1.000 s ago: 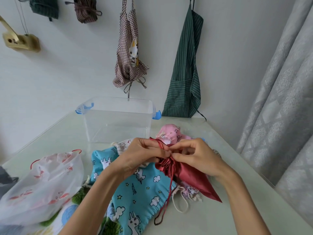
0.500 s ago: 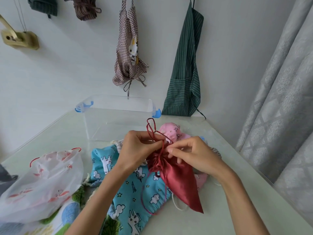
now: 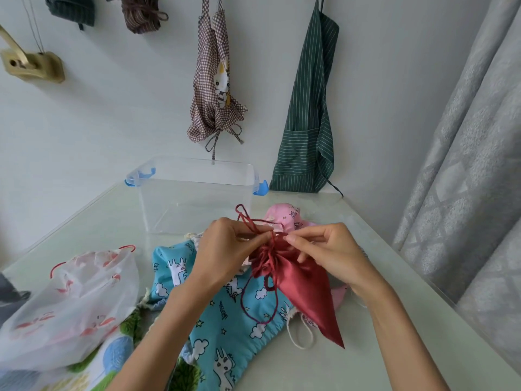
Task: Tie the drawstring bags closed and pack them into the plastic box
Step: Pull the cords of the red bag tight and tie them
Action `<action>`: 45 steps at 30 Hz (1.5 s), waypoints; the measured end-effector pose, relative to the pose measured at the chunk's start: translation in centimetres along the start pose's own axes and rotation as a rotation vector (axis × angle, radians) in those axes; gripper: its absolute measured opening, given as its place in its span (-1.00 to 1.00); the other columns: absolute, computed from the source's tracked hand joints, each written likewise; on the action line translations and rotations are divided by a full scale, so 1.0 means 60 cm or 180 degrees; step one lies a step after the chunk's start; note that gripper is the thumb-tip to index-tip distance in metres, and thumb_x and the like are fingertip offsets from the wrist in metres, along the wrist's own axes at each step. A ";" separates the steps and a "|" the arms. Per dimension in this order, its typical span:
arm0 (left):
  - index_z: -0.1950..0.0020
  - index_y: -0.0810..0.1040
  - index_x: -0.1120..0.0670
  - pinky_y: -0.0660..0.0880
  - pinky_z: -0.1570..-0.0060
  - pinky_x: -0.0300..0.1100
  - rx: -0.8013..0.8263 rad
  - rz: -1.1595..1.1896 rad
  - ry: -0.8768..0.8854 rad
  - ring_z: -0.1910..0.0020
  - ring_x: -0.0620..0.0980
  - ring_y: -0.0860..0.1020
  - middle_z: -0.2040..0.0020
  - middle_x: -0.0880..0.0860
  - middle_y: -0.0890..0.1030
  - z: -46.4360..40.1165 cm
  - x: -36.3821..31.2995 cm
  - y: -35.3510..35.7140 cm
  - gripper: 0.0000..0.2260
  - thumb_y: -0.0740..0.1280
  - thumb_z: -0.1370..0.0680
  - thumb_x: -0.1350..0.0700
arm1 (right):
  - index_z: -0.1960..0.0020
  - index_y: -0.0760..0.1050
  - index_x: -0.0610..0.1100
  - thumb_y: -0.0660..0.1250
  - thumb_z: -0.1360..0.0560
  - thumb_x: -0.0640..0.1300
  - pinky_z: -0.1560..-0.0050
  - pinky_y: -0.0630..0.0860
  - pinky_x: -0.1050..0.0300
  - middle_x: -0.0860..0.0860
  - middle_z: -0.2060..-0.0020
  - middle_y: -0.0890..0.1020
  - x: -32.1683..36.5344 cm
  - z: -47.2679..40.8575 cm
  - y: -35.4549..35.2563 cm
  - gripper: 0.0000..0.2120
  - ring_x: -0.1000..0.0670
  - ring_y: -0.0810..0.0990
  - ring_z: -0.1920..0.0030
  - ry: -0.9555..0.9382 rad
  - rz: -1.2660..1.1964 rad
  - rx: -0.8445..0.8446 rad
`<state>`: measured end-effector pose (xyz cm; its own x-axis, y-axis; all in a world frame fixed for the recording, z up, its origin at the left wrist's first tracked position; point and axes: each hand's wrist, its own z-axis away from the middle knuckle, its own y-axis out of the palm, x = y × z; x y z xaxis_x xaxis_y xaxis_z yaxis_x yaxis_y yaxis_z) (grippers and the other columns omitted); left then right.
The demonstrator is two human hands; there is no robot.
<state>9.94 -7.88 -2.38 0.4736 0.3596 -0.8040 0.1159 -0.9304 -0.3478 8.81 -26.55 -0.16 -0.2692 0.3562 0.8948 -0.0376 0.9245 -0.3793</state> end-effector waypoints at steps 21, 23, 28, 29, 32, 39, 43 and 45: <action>0.25 0.70 0.02 0.47 0.44 -0.37 -0.0027 -0.0625 -0.0574 0.48 -0.30 0.56 0.42 -0.18 0.63 -0.014 0.044 -0.015 -0.85 0.45 -0.45 -0.02 | 0.10 0.65 -0.05 0.39 -0.46 -0.06 0.10 0.36 0.24 0.16 0.33 0.59 -0.027 -0.007 -0.033 -0.90 0.10 0.51 0.18 0.0822 -0.0030 -0.0167; 0.25 0.71 0.04 0.41 0.50 -0.39 0.0067 -0.0638 -0.0675 0.55 -0.29 0.53 0.42 -0.12 0.65 -0.011 0.046 -0.012 -0.84 0.44 -0.46 -0.01 | 0.07 0.64 -0.05 0.37 -0.48 -0.05 -0.06 0.45 0.18 0.08 0.16 0.67 -0.025 -0.008 -0.033 -0.89 0.08 0.59 0.04 0.0853 0.0029 -0.0172; 0.28 0.68 0.14 0.51 0.47 -0.30 0.0912 -0.0397 -0.1525 0.44 -0.11 0.64 0.39 0.02 0.69 -0.015 0.006 -0.042 -0.60 0.39 -0.41 -0.21 | 0.09 0.62 -0.05 0.37 -0.47 -0.02 -0.13 0.52 -0.01 -0.04 0.03 0.66 0.002 0.000 -0.032 -0.89 0.02 0.61 -0.03 0.0913 0.0023 -0.0125; 0.28 0.68 0.17 0.50 0.48 -0.32 0.1176 -0.0425 -0.1772 0.43 -0.11 0.64 0.36 0.05 0.69 -0.020 -0.008 -0.062 -0.54 0.37 -0.40 -0.25 | 0.08 0.62 -0.06 0.38 -0.47 -0.04 -0.11 0.54 0.00 -0.06 0.02 0.66 0.008 0.003 -0.032 -0.89 0.02 0.62 0.00 0.0966 -0.0058 -0.0086; 0.36 0.70 0.11 0.51 0.44 -0.35 0.1535 -0.1016 -0.1843 0.32 -0.10 0.68 0.31 0.04 0.71 -0.029 -0.050 -0.134 -0.54 0.31 -0.44 -0.26 | 0.08 0.62 -0.08 0.38 -0.48 -0.08 0.06 0.59 0.15 -0.06 0.09 0.66 0.036 0.018 -0.035 -0.91 0.09 0.63 0.17 0.0999 -0.0353 0.0003; -0.31 0.48 -0.01 0.47 -0.18 -0.20 0.1930 -0.1394 -0.0944 -0.09 -0.08 0.59 -0.20 -0.02 0.60 -0.012 -0.131 -0.141 -0.41 0.26 -0.39 -0.32 | 0.02 0.62 -0.15 0.37 -0.49 -0.12 0.07 0.59 0.17 -0.06 0.12 0.68 0.093 0.048 -0.013 -0.87 0.06 0.64 0.13 0.0682 -0.0835 -0.0078; -0.31 0.49 0.05 0.60 0.03 -0.20 0.2029 -0.0867 -0.1008 0.09 -0.08 0.61 -0.02 0.03 0.65 -0.020 -0.151 -0.134 -0.61 0.39 -0.50 0.02 | -0.04 0.60 -0.11 0.42 -0.37 -0.07 -0.06 0.56 0.17 -0.03 0.05 0.69 0.108 0.063 0.005 -0.74 0.05 0.65 0.01 0.0163 -0.1241 -0.0080; -0.17 0.57 0.07 0.61 0.03 -0.12 0.1706 -0.0625 -0.1004 0.15 -0.07 0.59 0.10 0.06 0.63 -0.038 -0.157 -0.142 -0.75 0.41 -0.49 0.13 | -0.18 0.53 0.05 0.48 -0.32 -0.03 -0.08 0.49 0.30 0.11 -0.07 0.63 0.107 0.060 0.000 -0.57 0.17 0.57 -0.09 -0.0003 -0.0768 -0.0122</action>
<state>6.49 -3.54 9.27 0.1995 0.5988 -0.7757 -0.3160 -0.7100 -0.6293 3.61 -24.74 4.74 -0.2579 0.1241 0.9582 -0.0645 0.9873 -0.1453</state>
